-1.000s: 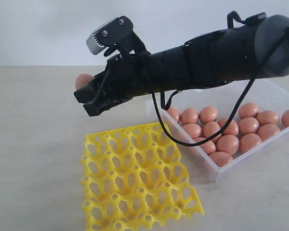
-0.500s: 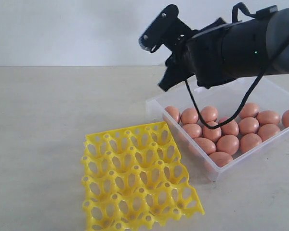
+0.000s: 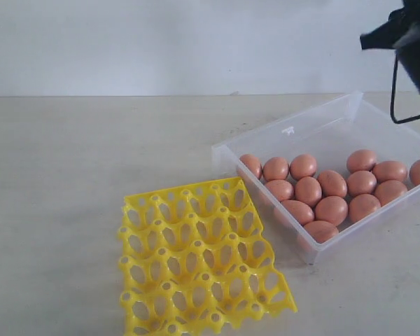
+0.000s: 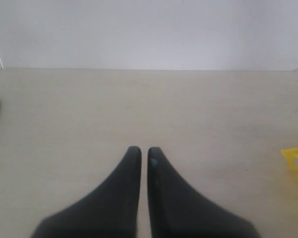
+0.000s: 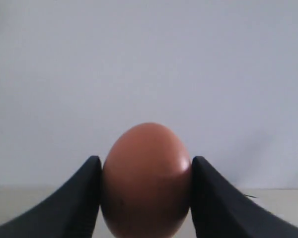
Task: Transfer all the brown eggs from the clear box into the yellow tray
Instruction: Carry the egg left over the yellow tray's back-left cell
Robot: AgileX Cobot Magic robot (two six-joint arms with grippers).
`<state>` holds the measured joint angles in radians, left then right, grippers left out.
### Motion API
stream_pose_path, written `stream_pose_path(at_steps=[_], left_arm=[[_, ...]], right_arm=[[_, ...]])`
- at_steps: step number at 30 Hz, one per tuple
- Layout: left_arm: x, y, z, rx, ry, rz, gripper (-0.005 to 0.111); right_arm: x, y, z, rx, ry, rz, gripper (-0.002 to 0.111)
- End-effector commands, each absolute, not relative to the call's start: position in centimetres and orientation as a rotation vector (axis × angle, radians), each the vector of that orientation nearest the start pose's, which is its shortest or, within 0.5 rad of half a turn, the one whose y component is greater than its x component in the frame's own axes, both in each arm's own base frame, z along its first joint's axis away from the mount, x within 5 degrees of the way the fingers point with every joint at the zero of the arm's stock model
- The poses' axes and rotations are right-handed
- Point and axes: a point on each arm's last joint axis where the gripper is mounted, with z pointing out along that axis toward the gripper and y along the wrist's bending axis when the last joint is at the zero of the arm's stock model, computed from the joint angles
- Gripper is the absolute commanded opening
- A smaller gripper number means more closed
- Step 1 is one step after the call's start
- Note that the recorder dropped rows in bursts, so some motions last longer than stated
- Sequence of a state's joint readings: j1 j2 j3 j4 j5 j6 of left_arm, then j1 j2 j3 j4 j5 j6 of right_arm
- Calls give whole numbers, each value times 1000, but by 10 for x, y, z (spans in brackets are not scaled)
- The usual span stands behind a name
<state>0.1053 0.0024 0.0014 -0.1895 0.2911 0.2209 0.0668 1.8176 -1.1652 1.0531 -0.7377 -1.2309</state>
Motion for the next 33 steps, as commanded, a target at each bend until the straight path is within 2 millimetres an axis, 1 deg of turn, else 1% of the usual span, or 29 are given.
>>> stream_pose_path(at_steps=[1, 3, 4, 5, 6, 8, 10, 11, 13, 15, 17, 19, 21, 23, 26, 28, 30, 33], left_arm=[[55, 1, 188, -20, 1763, 61, 4], [55, 1, 188, -20, 1763, 61, 4], [55, 1, 188, -20, 1763, 61, 4], [55, 1, 188, -20, 1763, 61, 4], [55, 1, 188, -20, 1763, 61, 4], [55, 1, 188, -20, 1763, 61, 4], [55, 1, 188, -20, 1763, 61, 4], [55, 1, 188, -20, 1763, 61, 4], [55, 1, 188, -20, 1763, 61, 4], [55, 1, 188, -20, 1763, 61, 4], [55, 1, 188, -20, 1763, 61, 4], [55, 1, 188, -20, 1763, 61, 4], [55, 1, 188, -20, 1763, 61, 4], [55, 1, 188, -20, 1763, 61, 4], [55, 1, 188, -20, 1763, 61, 4], [55, 1, 188, -20, 1763, 61, 4], [55, 1, 188, -20, 1763, 61, 4], [55, 1, 188, -20, 1763, 61, 4]], right_arm=[[412, -47, 279, 363, 1481, -228, 0], [412, -56, 288, 457, 1352, -6, 0], [412, -59, 291, 483, 1307, 79, 0], [412, -60, 294, 481, 1272, 182, 0], [412, -57, 298, 430, 1262, 267, 0], [411, -38, 301, 162, 1320, 385, 0], [405, -11, 298, -117, 1400, 513, 0], [401, 1, 298, -200, 1429, 573, 0], [395, 34, 288, -403, 1505, 631, 0], [387, 65, 278, -540, 1536, 655, 0], [376, 100, 267, -630, 1534, 707, 0], [363, 128, 256, -684, 1527, 750, 0], [354, 147, 243, -675, 1534, 785, 0], [349, 160, 224, -642, 1579, 831, 0], [340, 181, 194, -687, 1635, 927, 0], [335, 196, 172, -735, 1682, 971, 0], [331, 207, 153, -748, 1726, 1001, 0], [324, 219, 139, -769, 1730, 1063, 0]])
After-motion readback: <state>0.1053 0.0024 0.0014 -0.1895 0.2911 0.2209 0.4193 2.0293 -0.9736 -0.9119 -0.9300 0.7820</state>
